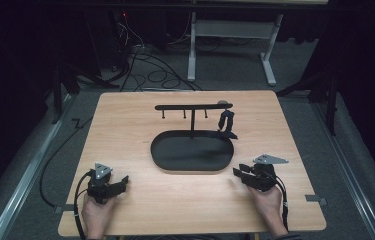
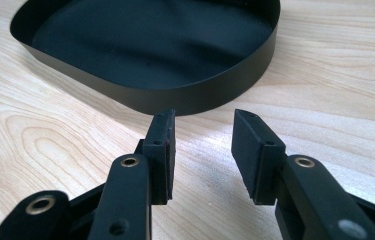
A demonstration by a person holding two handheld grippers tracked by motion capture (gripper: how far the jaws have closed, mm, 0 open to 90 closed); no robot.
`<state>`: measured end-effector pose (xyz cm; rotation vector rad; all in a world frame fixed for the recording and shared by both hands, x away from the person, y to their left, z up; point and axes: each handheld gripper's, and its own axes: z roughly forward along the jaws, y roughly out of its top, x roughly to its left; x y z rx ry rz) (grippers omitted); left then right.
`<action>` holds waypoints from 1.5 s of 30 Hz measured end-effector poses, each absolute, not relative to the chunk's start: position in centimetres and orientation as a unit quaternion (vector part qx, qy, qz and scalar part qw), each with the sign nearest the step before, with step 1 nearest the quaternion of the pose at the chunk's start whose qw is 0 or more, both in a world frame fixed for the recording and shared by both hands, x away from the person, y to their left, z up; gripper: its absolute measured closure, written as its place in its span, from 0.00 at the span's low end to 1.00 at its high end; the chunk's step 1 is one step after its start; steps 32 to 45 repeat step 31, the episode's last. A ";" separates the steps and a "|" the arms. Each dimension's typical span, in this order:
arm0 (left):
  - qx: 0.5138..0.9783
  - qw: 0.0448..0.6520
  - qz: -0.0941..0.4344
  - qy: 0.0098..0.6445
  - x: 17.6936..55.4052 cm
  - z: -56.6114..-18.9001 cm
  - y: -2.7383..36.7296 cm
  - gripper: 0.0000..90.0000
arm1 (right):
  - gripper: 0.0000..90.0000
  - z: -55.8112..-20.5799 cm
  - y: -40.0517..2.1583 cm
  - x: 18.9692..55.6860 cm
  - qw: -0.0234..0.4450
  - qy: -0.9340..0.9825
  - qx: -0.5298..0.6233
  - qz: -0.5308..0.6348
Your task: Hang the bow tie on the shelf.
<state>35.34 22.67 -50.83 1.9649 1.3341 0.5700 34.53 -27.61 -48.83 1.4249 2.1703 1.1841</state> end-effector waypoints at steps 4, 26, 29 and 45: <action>0.756 0.343 0.219 0.513 35.3 -50.8 22.7 0.31 | 0.70 -49.3 -27.5 34.6 0.150 0.757 0.493 0.402; 0.755 0.346 0.216 0.514 35.3 -50.8 22.8 0.31 | 0.53 -50.2 -25.6 34.4 0.206 0.792 0.462 0.341; 0.755 0.346 0.216 0.514 35.3 -50.8 22.8 0.31 | 0.53 -50.2 -25.6 34.4 0.205 0.793 0.461 0.342; 0.754 0.346 0.216 0.514 35.3 -50.8 22.8 0.31 | 0.53 -50.2 -25.6 34.4 0.205 0.793 0.461 0.342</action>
